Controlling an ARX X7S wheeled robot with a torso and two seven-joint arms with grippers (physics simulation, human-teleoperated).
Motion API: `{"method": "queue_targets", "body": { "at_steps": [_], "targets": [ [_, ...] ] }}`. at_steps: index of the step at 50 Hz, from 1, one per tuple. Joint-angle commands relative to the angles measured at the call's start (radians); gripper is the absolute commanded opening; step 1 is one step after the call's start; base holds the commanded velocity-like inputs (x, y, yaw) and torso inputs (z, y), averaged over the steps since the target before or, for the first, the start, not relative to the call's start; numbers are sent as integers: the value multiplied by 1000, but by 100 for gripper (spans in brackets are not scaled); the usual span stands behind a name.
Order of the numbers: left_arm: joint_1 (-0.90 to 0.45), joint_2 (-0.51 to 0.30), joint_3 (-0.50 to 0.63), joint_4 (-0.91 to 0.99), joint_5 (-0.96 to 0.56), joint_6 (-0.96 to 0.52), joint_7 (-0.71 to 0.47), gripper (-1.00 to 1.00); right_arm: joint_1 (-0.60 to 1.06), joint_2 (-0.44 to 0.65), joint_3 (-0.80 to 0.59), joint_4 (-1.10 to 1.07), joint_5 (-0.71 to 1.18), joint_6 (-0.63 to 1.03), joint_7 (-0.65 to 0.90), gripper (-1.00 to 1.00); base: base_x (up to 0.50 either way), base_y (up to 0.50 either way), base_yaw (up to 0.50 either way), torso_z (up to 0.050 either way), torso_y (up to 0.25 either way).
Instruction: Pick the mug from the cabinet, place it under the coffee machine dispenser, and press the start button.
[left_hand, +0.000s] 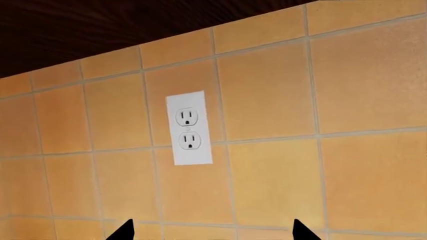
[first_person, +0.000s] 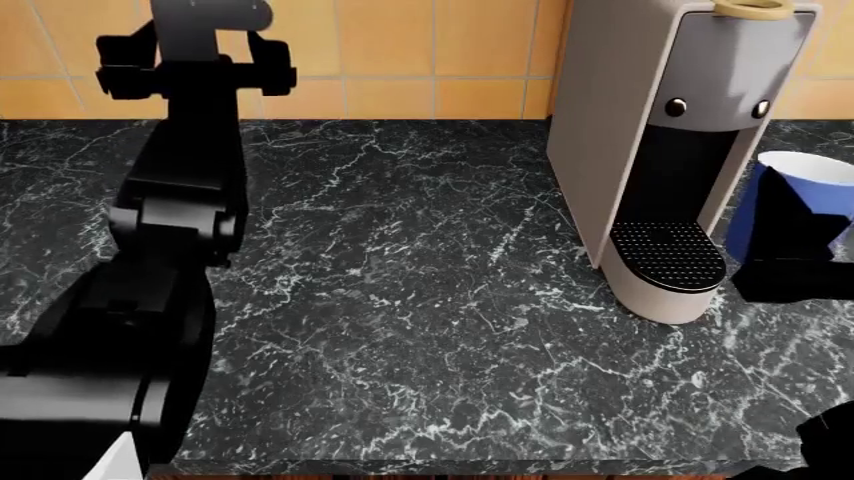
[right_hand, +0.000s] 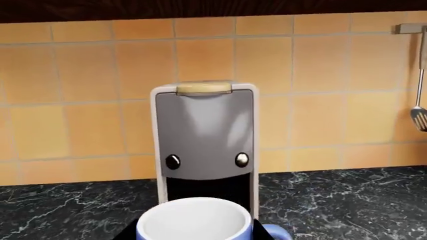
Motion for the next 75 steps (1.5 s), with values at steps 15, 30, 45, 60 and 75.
{"method": "queue_targets", "body": {
  "at_steps": [15, 30, 45, 60, 75],
  "targets": [
    [17, 5, -15, 0, 0, -11, 8, 100, -289, -134, 204, 22, 952, -325, 811, -100, 0, 0, 0, 0, 0],
    [20, 1, -21, 0, 1, -11, 10, 100, -276, -121, 218, 206, 1089, -504, 972, -100, 0, 0, 0, 0, 0],
    [14, 2, -25, 0, 1, -14, 14, 100, -300, -108, 207, 382, 1167, -712, 1096, -100, 0, 0, 0, 0, 0],
    [21, 1, -32, 0, 1, -14, 14, 100, -370, -78, 146, 500, 1172, -957, 1173, -100, 0, 0, 0, 0, 0],
    [24, 2, -34, 0, 2, -15, 16, 100, -375, -72, 156, 563, 1198, -1009, 1232, -100, 0, 0, 0, 0, 0]
  ]
}}
